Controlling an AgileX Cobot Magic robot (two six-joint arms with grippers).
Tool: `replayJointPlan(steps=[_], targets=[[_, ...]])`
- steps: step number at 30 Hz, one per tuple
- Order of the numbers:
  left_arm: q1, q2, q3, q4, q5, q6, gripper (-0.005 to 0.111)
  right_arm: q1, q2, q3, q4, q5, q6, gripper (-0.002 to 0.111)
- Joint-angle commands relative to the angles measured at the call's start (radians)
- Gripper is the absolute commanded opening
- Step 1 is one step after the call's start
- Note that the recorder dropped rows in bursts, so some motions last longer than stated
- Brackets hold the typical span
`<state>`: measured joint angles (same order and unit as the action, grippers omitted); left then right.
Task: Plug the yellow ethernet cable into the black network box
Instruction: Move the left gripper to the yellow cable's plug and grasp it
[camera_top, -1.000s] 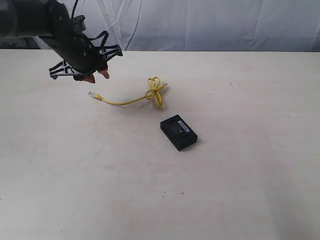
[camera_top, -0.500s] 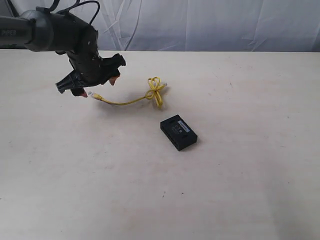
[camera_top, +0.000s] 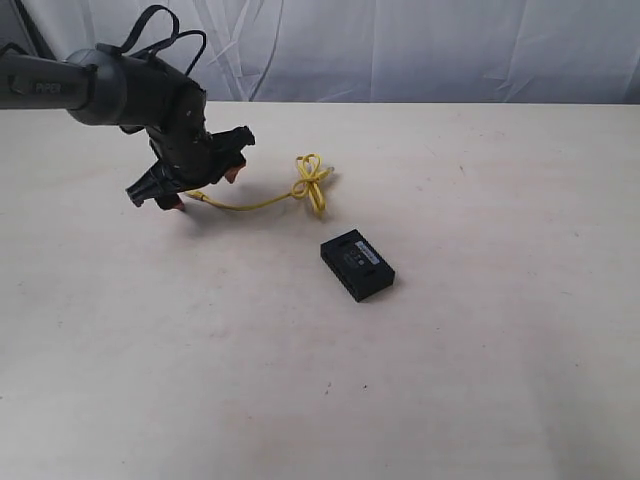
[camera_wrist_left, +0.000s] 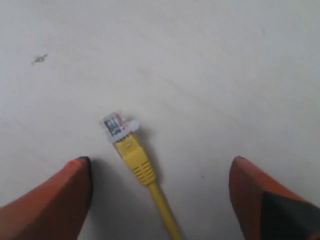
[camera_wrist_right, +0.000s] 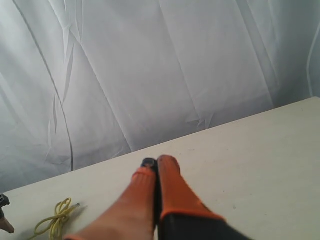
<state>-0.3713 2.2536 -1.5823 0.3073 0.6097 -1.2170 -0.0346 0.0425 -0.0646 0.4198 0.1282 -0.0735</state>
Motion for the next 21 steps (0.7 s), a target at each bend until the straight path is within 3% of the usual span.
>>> replayJointPlan(steps=[1,14,17,21], targets=[[-0.006,0.007,-0.005,0.089,-0.005,-0.078,0.072,-0.004,0.003,-0.004,0.016,-0.004,-0.003,-0.001],[-0.009,0.043,-0.005,0.108,0.001,-0.134,0.066,-0.004,0.003,-0.004,0.016,-0.004,-0.003,-0.001],[-0.009,0.046,-0.005,0.087,0.025,-0.132,0.055,-0.004,0.003,-0.004,0.016,-0.004,-0.003,-0.001],[-0.009,0.046,-0.005,0.068,0.026,-0.029,0.024,-0.004,0.003,-0.004,0.016,-0.004,-0.003,-0.001]])
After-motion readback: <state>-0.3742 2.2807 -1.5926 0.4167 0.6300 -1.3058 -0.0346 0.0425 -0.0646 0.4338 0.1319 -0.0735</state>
